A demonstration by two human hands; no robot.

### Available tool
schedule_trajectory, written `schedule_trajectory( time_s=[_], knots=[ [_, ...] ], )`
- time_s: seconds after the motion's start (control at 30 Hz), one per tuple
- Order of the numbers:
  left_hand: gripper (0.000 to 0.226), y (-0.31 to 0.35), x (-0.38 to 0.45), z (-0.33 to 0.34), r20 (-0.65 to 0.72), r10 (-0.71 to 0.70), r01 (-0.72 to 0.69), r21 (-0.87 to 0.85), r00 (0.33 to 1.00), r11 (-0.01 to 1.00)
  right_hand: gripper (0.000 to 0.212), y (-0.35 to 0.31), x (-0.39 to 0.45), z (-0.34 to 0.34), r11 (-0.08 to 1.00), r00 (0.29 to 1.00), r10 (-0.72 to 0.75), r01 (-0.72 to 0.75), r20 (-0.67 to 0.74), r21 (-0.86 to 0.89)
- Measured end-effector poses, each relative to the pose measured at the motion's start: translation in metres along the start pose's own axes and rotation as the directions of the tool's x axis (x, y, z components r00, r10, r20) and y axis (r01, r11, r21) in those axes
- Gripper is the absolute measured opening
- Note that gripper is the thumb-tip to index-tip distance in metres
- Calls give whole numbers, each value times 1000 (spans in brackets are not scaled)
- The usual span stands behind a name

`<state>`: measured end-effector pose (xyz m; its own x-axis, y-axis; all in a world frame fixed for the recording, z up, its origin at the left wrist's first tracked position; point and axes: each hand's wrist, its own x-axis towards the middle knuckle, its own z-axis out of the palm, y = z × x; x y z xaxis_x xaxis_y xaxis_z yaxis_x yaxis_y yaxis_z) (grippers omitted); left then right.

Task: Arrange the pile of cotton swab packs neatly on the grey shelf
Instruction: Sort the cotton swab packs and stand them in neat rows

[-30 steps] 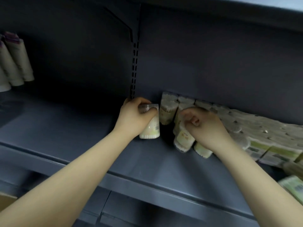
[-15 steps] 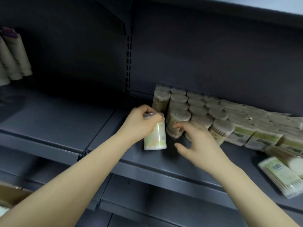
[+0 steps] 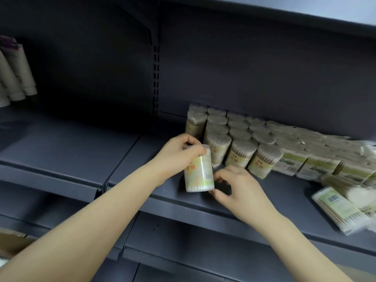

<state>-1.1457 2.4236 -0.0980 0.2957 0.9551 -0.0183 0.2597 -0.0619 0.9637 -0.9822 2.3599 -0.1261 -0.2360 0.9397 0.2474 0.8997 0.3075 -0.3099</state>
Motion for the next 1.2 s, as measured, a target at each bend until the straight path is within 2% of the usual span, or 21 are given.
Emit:
schedule_trajectory(
  time_s=[0.23,0.4,0.6,0.7,0.8,1.0,1.2],
  knots=[
    [14,2,0,2,34,3,-3,-27,999,1000,9,5,-4,-6,997,999,37,-37,0,71],
    [12,3,3,4,64,-34,34,-4,997,999,18,6,-8,-8,990,998,43,-47,36,132],
    [19,2,5,6,76,-47,46,24,996,999,11,10,-9,-6,993,998,40,-44,39,112],
    [11,2,6,1,36,-4,2,66,999,998,16,14,-7,-9,996,998,40,-43,43,72],
    [15,-2,7,-7,-7,51,-49,133,999,990,13,14,1,-13,997,999,38,-35,-34,74],
    [57,-15,7,-14,-59,184,-140,440,981,887,15,7,26,-18,1000,985,17,-21,-171,-21],
    [60,-23,12,-10,-96,283,-199,502,954,842,17,5,49,-20,997,959,49,-63,-280,-44]
  ],
)
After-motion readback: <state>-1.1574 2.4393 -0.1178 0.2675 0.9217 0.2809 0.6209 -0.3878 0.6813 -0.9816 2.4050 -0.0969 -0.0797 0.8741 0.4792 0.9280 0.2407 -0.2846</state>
